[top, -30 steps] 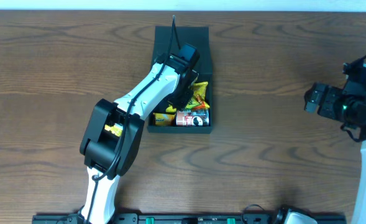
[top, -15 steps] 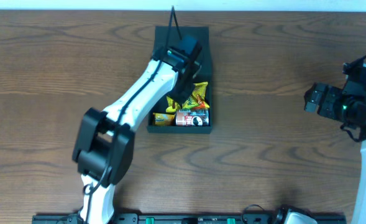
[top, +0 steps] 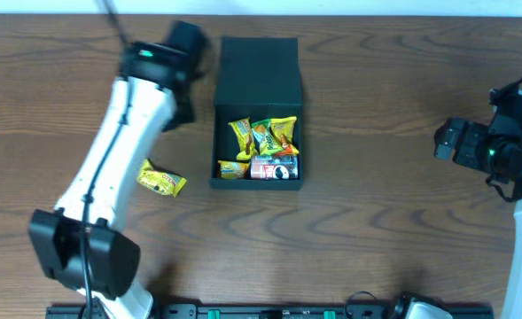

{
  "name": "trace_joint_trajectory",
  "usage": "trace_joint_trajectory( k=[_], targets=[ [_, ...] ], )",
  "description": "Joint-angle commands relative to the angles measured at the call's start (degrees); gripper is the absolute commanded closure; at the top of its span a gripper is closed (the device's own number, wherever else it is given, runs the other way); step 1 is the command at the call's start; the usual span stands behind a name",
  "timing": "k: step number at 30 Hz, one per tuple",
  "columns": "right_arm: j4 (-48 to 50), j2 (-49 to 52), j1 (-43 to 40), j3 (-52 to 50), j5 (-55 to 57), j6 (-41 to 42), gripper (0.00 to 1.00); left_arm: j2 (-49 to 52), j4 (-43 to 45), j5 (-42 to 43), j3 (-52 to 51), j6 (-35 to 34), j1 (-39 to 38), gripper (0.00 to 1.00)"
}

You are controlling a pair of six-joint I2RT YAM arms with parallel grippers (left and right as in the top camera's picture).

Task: Pack container
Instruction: 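Return the left gripper and grasp the last yellow Apollo packet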

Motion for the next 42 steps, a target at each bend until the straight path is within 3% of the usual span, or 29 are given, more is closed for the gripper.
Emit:
trace_joint_trajectory(
  k=[1,5,7,8,11,16,27,33,38,42],
  targets=[
    [0.33,-0.13,-0.48,0.31,0.31,-0.44,0.01,0.11,-0.83,-0.02,-3.37,-1.29,3.91,0.94],
    [0.28,-0.13,-0.48,0.31,0.31,-0.44,0.01,-0.28,0.61,9.14,-9.27,-7.32,6.56,0.94],
    [0.26,-0.13,-0.48,0.31,0.31,-0.44,0.01,-0.28,2.01,9.31,-13.38,-11.72,6.45,0.94],
    [0.26,-0.13,-0.48,0.31,0.31,-0.44,0.01,-0.28,3.06,9.38,-15.41,-12.85,6.25,0.9],
    [0.31,-0.13,-0.48,0.31,0.28,-0.44,0.01,-0.28,6.43,10.36,-21.33,-14.4,6.05,0.48],
    [0.72,-0.13,-0.48,0.31,0.26,-0.44,0.01,-0.28,11.78,11.72,-28.06,-15.32,6.05,0.33],
    [0.85,-0.13,-0.48,0.31,-0.35,-0.44,0.01,-0.26,28.96,13.11,-35.65,-14.78,6.05,0.36],
    [0.57,-0.13,-0.48,0.31,-0.35,-0.44,0.01,0.22,32.44,13.09,-36.35,-14.97,6.05,0.37],
    [0.48,-0.13,-0.48,0.31,-0.35,-0.44,0.01,0.66,31.74,13.49,-36.72,-15.04,6.05,0.59],
    [0.48,-0.13,-0.48,0.31,-0.35,-0.44,0.01,0.66,32.28,13.51,-38.29,-15.02,6.12,0.63]
  ],
)
